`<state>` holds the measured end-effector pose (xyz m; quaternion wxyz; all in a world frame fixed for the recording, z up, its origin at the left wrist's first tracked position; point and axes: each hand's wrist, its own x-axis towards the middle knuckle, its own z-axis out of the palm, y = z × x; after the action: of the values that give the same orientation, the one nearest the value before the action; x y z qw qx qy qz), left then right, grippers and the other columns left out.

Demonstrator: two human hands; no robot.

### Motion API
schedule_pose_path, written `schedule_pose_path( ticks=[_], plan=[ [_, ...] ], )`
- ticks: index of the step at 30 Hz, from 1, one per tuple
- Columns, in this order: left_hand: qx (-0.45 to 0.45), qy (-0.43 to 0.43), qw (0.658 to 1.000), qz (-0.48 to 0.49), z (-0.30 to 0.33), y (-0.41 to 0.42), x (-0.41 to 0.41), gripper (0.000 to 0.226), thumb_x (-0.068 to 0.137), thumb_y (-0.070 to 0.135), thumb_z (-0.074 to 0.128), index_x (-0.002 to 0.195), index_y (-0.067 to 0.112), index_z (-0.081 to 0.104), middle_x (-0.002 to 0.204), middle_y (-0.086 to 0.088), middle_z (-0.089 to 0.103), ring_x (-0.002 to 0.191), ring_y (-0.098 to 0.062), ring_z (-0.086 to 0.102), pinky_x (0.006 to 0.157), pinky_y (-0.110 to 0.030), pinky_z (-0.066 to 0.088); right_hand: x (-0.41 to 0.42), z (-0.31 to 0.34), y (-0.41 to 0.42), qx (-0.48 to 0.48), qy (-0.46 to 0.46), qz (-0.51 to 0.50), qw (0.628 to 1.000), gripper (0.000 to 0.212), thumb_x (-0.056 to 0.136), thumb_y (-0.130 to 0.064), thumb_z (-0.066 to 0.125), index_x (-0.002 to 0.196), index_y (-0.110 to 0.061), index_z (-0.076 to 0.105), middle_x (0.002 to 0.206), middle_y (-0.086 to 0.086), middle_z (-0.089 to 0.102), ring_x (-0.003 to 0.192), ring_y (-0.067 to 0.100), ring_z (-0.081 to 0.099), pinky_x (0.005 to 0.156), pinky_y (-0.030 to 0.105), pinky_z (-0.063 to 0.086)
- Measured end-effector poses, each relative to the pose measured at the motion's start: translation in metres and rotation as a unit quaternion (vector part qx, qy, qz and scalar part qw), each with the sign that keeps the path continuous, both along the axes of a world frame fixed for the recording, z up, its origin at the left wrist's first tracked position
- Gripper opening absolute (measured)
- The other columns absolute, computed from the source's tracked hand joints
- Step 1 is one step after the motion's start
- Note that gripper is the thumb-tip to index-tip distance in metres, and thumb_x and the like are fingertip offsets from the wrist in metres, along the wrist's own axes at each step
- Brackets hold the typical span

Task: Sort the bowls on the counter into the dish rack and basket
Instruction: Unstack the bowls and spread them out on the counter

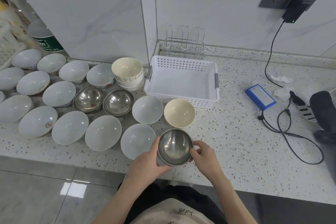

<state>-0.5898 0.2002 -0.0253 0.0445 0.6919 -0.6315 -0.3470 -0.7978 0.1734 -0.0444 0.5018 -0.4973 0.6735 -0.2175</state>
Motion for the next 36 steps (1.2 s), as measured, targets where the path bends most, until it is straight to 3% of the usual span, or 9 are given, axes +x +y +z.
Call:
schedule_pose_path(
  ticks=[4,7,15,19,23,25,29,33,36],
  plan=[
    [0.003,-0.041,0.999,-0.011,-0.001,-0.002,-0.004,0.109,0.078,0.06,0.07,0.154,0.037,-0.005,0.116,0.004,0.065,0.099,-0.016,0.064,0.073,-0.026,0.047,0.001,-0.003,0.0,0.002,0.006,0.0,1.0,0.022,0.095,-0.021,0.053,0.116,-0.022,0.061,0.062,0.0,0.07,0.036,0.005,0.037,0.039,0.019,0.034],
    [0.007,-0.049,0.999,-0.018,0.0,-0.003,-0.005,0.111,0.078,0.059,0.07,0.154,0.036,-0.008,0.121,0.003,0.064,0.101,-0.016,0.064,0.07,-0.024,0.042,0.003,-0.004,0.0,-0.003,0.015,0.007,1.0,0.028,0.096,-0.021,0.052,0.123,-0.019,0.059,0.066,0.004,0.07,0.032,0.003,0.036,0.036,0.018,0.032],
    [0.02,-0.032,0.999,-0.023,0.001,-0.008,-0.007,0.116,0.075,0.057,0.071,0.153,0.034,-0.011,0.105,0.005,0.066,0.086,-0.014,0.062,0.071,-0.028,0.052,0.003,-0.002,0.003,-0.012,0.018,0.0,1.0,0.03,0.097,-0.026,0.052,0.126,-0.019,0.059,0.063,0.001,0.069,0.034,0.003,0.035,0.039,0.016,0.031],
    [0.041,0.008,0.999,-0.008,0.002,-0.009,-0.006,0.123,0.074,0.057,0.072,0.151,0.035,-0.021,0.093,0.008,0.064,0.08,-0.009,0.063,0.072,-0.028,0.054,0.003,0.004,0.005,0.012,0.067,0.015,0.998,0.038,0.094,-0.047,0.052,0.13,-0.032,0.054,0.073,-0.004,0.072,0.045,0.0,0.05,0.052,0.023,0.044],
    [0.037,0.07,0.997,0.019,0.004,-0.018,0.004,0.114,0.078,0.058,0.069,0.154,0.035,-0.013,0.08,0.005,0.069,0.074,-0.006,0.067,0.073,-0.029,0.057,0.0,0.014,0.0,0.009,0.102,-0.027,0.994,0.047,0.093,-0.055,0.049,0.134,-0.033,0.051,0.077,-0.006,0.071,0.07,0.006,0.064,0.068,0.031,0.055],
    [0.024,0.102,0.994,0.04,0.008,-0.026,0.015,0.098,0.087,0.057,0.06,0.154,0.035,-0.007,0.073,0.0,0.073,0.064,-0.005,0.067,0.065,-0.026,0.055,0.0,0.02,-0.006,-0.007,0.117,-0.052,0.992,0.048,0.093,-0.055,0.049,0.134,-0.03,0.051,0.08,-0.008,0.07,0.075,0.006,0.064,0.069,0.032,0.054],
    [-0.001,0.183,0.977,0.109,0.02,-0.051,0.046,0.071,0.094,0.049,0.052,0.153,0.035,0.015,0.073,0.017,0.073,0.052,0.004,0.06,0.058,-0.024,0.047,0.012,0.038,-0.028,-0.042,0.121,-0.087,0.988,0.045,0.093,-0.05,0.051,0.133,-0.028,0.053,0.079,-0.01,0.071,0.076,0.003,0.064,0.063,0.027,0.048],
    [-0.025,0.245,0.951,0.188,0.03,-0.092,0.093,0.061,0.096,0.04,0.055,0.15,0.029,0.028,0.073,0.006,0.075,0.042,0.001,0.053,0.045,-0.02,0.043,0.04,0.054,-0.061,-0.075,0.099,-0.083,0.989,0.038,0.094,-0.044,0.052,0.128,-0.028,0.057,0.08,-0.008,0.072,0.079,-0.001,0.061,0.061,0.019,0.041],
    [-0.057,0.237,0.937,0.251,0.037,-0.135,0.132,0.062,0.094,0.041,0.058,0.148,0.022,0.034,0.071,0.002,0.074,0.042,-0.001,0.054,0.043,-0.021,0.043,0.07,0.065,-0.089,-0.083,0.093,-0.059,0.99,0.034,0.094,-0.038,0.053,0.126,-0.026,0.059,0.084,-0.006,0.073,0.083,0.003,0.062,0.064,0.021,0.042]
  ],
)
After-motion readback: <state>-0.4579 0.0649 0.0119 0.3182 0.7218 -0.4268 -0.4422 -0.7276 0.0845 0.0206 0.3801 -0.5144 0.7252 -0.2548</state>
